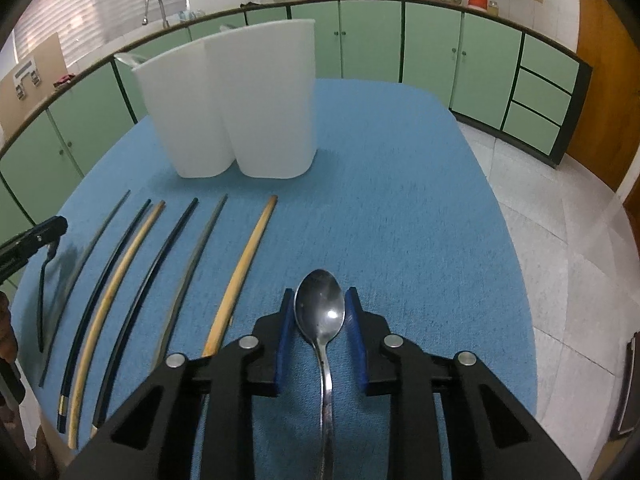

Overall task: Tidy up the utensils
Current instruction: 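Grasp the black plastic spoon with the left tool while the right tool grasps a silver spoon, then carry both spoons over the white holder and lower them in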

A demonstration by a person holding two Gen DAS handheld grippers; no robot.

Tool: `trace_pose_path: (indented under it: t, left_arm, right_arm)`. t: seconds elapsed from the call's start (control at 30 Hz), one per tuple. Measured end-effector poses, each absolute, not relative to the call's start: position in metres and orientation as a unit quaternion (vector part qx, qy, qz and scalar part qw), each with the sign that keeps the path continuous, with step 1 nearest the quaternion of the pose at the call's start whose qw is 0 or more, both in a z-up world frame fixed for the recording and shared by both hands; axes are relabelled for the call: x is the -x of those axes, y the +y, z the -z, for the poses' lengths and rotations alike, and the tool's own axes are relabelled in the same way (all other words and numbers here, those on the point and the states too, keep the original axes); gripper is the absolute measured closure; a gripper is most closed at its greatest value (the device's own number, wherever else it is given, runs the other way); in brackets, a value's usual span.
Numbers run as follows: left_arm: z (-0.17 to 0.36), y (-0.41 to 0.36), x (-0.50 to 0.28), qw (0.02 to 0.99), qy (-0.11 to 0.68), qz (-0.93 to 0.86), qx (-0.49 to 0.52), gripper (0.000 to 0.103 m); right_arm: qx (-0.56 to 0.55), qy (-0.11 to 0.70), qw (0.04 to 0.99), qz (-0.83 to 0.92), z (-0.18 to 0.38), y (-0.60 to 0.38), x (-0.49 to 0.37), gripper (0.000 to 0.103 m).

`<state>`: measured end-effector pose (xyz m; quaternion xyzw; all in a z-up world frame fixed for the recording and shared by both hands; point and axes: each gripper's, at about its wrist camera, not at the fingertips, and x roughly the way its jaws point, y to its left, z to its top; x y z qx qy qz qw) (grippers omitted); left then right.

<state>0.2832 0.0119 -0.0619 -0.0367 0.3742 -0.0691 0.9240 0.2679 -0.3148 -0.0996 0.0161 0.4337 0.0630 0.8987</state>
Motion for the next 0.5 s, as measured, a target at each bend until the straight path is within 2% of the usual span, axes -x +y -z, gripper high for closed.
trace_pose_path:
  t: [0.2, 0.33, 0.5]
  left_arm:
    - [0.0576, 0.0127, -0.2822, 0.926, 0.370, 0.070, 0.036, 0.070]
    - [0.0553, 0.0128, -0.2829, 0.927, 0.368, 0.070, 0.035, 0.070]
    - [0.0557, 0.0142, -0.2839, 0.926, 0.368, 0.070, 0.036, 0.070]
  right_arm:
    - [-0.010, 0.437, 0.898, -0.059, 0.0994, -0.3117, -0.2721, 0.077]
    - [-0.003, 0.436, 0.898, -0.052, 0.0972, -0.3124, -0.2740, 0.065]
    - [0.000, 0.440, 0.896, -0.061, 0.0977, -0.3126, -0.2752, 0.063]
